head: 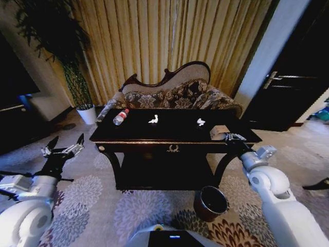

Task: Move to the front of the table and place the trash on the table into the trash bin.

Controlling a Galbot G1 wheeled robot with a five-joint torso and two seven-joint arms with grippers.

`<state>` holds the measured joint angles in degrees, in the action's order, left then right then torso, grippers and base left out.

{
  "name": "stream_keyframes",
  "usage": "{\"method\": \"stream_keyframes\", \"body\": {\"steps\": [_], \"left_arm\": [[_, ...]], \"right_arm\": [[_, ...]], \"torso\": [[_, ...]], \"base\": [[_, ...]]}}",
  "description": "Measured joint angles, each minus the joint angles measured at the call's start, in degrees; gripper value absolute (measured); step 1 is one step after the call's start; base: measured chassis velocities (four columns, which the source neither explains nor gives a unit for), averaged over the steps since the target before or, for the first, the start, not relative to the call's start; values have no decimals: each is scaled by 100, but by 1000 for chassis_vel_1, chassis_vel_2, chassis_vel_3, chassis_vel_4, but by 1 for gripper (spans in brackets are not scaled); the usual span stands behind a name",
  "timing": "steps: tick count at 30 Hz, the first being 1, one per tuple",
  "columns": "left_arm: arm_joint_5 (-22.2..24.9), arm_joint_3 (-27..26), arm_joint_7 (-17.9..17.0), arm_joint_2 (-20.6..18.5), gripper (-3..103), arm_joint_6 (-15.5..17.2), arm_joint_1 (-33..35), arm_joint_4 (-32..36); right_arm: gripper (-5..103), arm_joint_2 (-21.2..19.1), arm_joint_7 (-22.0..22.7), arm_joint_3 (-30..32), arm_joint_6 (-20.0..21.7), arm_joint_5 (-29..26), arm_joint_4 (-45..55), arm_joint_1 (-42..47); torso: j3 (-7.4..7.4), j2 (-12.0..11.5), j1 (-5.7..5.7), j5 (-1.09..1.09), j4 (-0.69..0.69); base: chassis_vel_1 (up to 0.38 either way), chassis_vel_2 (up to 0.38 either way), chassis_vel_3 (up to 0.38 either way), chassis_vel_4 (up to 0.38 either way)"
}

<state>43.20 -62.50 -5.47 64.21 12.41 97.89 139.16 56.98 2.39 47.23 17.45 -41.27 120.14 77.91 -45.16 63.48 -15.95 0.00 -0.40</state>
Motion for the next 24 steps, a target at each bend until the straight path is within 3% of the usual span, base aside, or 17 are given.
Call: {"method": "stream_keyframes", "body": {"steps": [13, 24], "left_arm": [[-5, -9, 3, 27, 100, 0, 12, 47], [-8, 8, 9, 73, 100, -2, 23, 83]], "right_arm": [[0, 102, -1, 0, -97, 122, -135, 125], [0, 413, -258, -188, -639, 1007, -1178, 238]], "torso": [[0, 0, 0, -1, -1], [0, 0, 0, 0, -1]], "base": [[73, -71, -77, 65], [16, -13, -10, 18]]}}
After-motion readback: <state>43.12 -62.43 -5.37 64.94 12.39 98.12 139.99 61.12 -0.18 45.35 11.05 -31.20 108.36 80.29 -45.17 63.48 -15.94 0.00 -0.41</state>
